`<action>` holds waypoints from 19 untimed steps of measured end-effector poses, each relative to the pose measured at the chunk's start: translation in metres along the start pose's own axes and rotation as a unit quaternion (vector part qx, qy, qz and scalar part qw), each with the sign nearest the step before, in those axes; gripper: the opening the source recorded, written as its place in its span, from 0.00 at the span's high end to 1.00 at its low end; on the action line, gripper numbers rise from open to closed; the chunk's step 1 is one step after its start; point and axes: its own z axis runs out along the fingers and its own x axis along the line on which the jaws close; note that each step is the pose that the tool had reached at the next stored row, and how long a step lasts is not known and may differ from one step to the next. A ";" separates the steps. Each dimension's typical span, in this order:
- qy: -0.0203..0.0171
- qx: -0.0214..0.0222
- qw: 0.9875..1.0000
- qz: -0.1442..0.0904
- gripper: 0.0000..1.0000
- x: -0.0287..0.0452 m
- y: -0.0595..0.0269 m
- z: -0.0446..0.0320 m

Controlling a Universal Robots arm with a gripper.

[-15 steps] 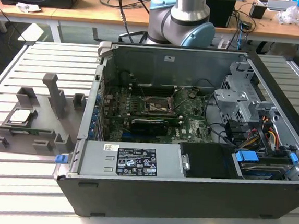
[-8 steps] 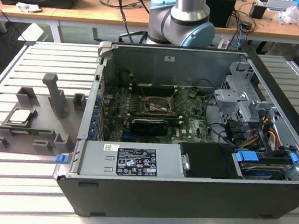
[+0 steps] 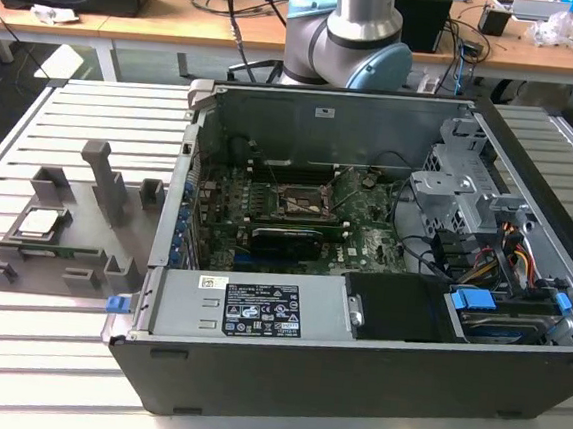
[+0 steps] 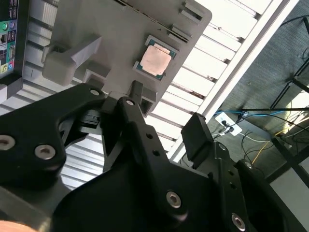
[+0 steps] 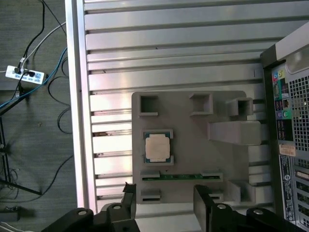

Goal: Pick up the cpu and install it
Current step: 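Pick up the cpu and move it towards the insertion slot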

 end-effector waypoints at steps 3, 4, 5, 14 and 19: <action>0.000 0.000 1.000 0.000 0.34 -0.0001 0.0000 0.0000; 0.000 0.000 1.000 0.000 0.34 -0.0001 0.0000 0.0000; 0.000 0.007 1.000 0.000 0.34 -0.0003 0.0000 0.0000; -0.001 0.015 1.000 0.000 0.34 -0.0001 -0.0002 0.0050; -0.001 0.015 1.000 0.000 0.34 -0.0001 -0.0003 0.0085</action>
